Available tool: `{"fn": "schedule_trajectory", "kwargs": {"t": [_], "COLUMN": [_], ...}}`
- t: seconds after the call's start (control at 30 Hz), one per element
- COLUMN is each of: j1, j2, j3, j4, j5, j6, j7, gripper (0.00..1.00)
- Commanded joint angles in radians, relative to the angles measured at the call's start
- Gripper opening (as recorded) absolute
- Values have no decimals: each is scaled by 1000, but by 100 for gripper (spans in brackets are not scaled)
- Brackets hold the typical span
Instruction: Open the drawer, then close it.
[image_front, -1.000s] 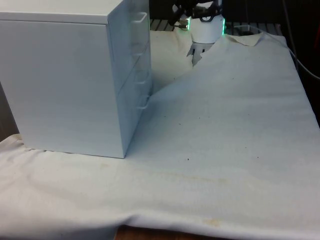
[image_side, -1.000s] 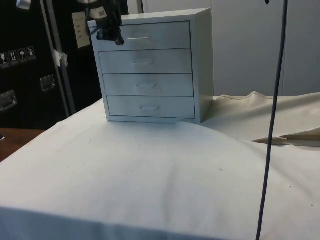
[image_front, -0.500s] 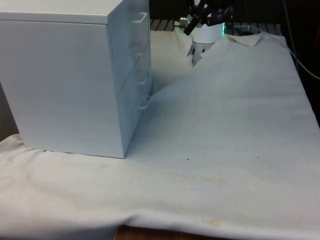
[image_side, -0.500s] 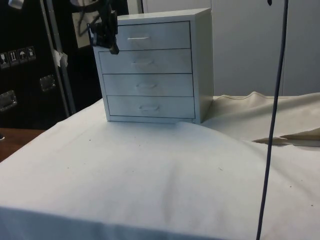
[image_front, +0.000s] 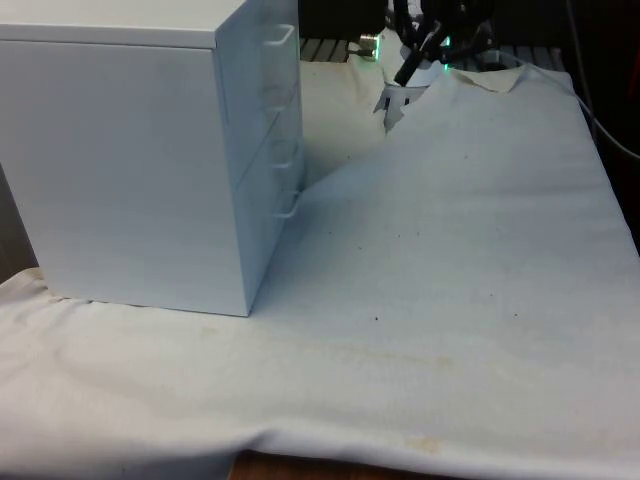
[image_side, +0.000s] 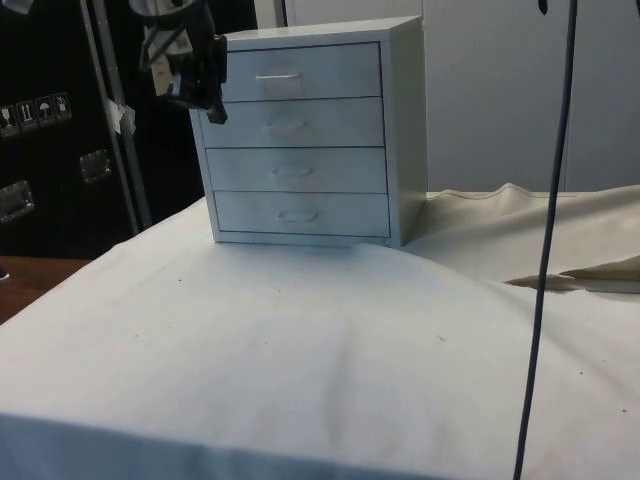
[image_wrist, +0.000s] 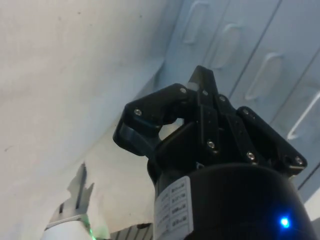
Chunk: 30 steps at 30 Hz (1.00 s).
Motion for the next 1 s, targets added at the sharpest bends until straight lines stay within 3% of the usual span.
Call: {"fn": "schedule_trajectory", "kwargs": {"t": [0.0,0.4,0.47,0.53,0.73,0.77,0.83,0.87,0.97], "j1": [-5,-1,-1,-1,-1,-1,-1,-1,-1], "j2": [-2,1,1,1,1,1,1,1,1], "j3": [7,6,5,5,5,5,5,5,5], "j4": [-1,0,0,0,0,0,0,0,0], "j5": [18,16,15,15,14,14,14,14,14], "j6": [11,8,8,7,7,7,6,7,6], "j7": [-7,-2,-1,-1,0,0,1,0,0], "gripper": [0,3,19,24,56,66,76,76,93]}}
